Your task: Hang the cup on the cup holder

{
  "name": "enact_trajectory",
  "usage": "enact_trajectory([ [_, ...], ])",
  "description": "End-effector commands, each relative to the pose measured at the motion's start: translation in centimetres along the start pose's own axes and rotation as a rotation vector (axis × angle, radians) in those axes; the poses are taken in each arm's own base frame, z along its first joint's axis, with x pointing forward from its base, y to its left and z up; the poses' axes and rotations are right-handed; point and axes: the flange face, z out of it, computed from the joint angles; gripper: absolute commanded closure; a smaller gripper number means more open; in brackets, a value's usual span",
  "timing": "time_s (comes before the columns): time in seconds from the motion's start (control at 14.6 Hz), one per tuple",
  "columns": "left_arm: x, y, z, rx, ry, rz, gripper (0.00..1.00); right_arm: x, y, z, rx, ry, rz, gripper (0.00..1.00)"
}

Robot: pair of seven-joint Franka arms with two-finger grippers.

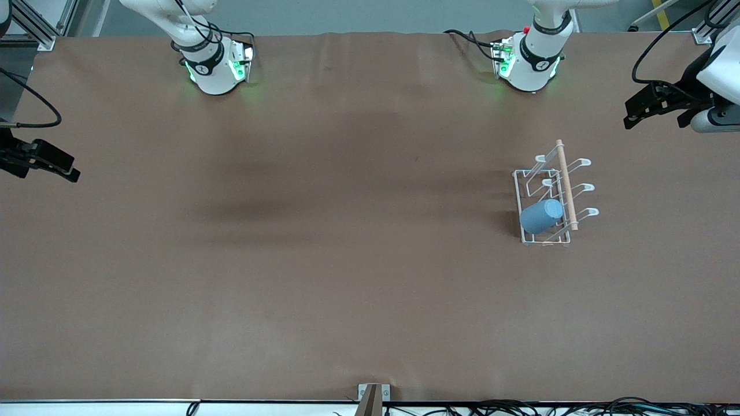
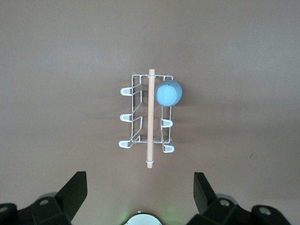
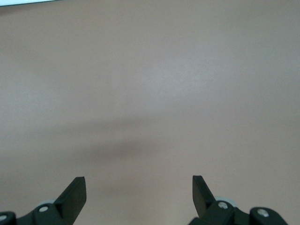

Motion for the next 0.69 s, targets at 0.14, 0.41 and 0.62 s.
enact_trajectory([
  [0.14, -0.35, 1.81, -0.66, 0.056, 0.028, 0.05, 0.0, -0.5, -0.41, -0.22, -0.016, -0.006, 0.004, 0.0],
  [0.41, -0.17, 1.34, -0.77, 0.049, 0.029, 0.046, 0.0, -0.75, -0.04, -0.2, -0.017, -0.024, 0.009, 0.0],
  [0.62, 0.11, 0.84, -1.1, 0.04, 0.035, 0.036, 0.0, -1.12, -0.02, -0.34, -0.019, -0.041, 0.009, 0.0],
])
